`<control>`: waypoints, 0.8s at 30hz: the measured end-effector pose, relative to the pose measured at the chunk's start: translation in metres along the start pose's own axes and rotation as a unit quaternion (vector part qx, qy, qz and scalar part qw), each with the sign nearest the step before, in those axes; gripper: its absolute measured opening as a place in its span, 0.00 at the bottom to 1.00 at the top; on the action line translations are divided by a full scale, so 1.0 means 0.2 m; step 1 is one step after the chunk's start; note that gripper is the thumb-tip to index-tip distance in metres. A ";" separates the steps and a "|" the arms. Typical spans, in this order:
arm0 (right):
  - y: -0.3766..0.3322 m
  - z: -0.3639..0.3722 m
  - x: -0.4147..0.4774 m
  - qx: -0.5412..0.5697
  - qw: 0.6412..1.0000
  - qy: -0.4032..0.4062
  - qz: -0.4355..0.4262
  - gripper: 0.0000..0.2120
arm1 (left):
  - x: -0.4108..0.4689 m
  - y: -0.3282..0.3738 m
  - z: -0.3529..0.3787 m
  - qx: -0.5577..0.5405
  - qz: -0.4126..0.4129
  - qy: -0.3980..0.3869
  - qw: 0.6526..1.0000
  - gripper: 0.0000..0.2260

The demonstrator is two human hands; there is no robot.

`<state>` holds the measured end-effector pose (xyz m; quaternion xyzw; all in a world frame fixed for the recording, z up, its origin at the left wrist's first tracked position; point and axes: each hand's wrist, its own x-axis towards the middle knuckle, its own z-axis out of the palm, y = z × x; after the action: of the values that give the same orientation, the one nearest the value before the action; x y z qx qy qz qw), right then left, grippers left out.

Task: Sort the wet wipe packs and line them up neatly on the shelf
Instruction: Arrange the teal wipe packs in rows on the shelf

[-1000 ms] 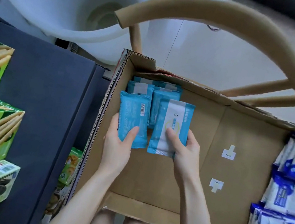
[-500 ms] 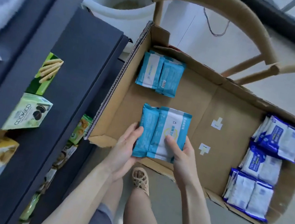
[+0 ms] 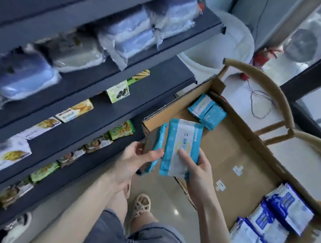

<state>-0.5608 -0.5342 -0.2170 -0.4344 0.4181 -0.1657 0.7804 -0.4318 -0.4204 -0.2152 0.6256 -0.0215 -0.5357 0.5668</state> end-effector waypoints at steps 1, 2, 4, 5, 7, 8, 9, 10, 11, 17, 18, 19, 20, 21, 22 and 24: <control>-0.04 0.07 -0.03 -0.017 1.000 -0.021 -0.008 0.14 | -0.07 0.04 -0.04 0.015 0.028 0.039 0.999 0.38; -0.07 0.13 -0.06 -0.032 0.999 -0.039 -0.018 0.14 | -0.13 0.07 -0.07 0.028 0.055 0.074 0.995 0.41; -0.15 0.27 -0.10 -0.057 0.995 -0.071 -0.042 0.14 | -0.26 0.17 -0.14 0.048 0.113 0.128 0.984 0.35; -0.18 0.32 -0.11 -0.065 0.993 -0.085 -0.054 0.15 | -0.30 0.20 -0.18 0.061 0.136 0.149 0.978 0.29; -0.23 0.46 -0.14 -0.072 0.989 -0.112 -0.067 0.15 | -0.41 0.26 -0.28 0.071 0.178 0.195 0.962 0.21; -0.25 0.53 -0.15 -0.075 0.986 -0.129 -0.072 0.15 | -0.46 0.28 -0.34 0.074 0.197 0.221 0.952 0.18; -0.26 0.60 -0.16 -0.076 0.983 -0.147 -0.074 0.15 | -0.51 0.31 -0.41 0.078 0.215 0.237 0.944 0.15; -0.27 0.67 -0.16 -0.077 0.981 -0.162 -0.077 0.13 | -0.55 0.32 -0.47 0.079 0.234 0.244 0.938 0.12; -0.28 0.76 -0.17 -0.080 0.977 -0.180 -0.080 0.11 | -0.61 0.35 -0.55 0.075 0.255 0.249 0.931 0.09; -0.23 1.26 -0.29 -0.142 0.945 -0.260 -0.136 0.10 | -0.99 0.47 -0.96 0.054 0.335 0.328 0.881 0.11; -0.22 1.34 -0.31 -0.155 0.939 -0.266 -0.152 0.09 | -1.06 0.48 -1.04 0.056 0.342 0.346 0.872 0.10; -0.20 1.42 -0.32 -0.159 0.936 -0.269 -0.161 0.09 | -1.10 0.50 -1.11 0.061 0.348 0.359 0.864 0.09; -0.19 1.48 -0.34 -0.159 0.935 -0.272 -0.165 0.09 | -1.14 0.52 -1.18 0.067 0.352 0.366 0.859 0.08; -0.17 1.56 -0.35 -0.158 0.932 -0.277 -0.170 0.09 | -1.18 0.54 -1.26 0.071 0.357 0.373 0.853 0.07; -0.16 1.63 -0.37 -0.159 0.930 -0.280 -0.175 0.09 | -1.21 0.56 -1.32 0.076 0.362 0.375 0.850 0.07; -0.14 1.76 -0.38 -0.167 0.924 -0.288 -0.189 0.09 | -1.26 0.60 -1.46 0.096 0.378 0.377 0.840 0.05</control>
<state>-0.3226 -0.3122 -0.0586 -0.6585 0.1068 -0.1053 0.7375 -0.2664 -0.1021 -0.0272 0.7736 -0.0920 0.0017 0.6269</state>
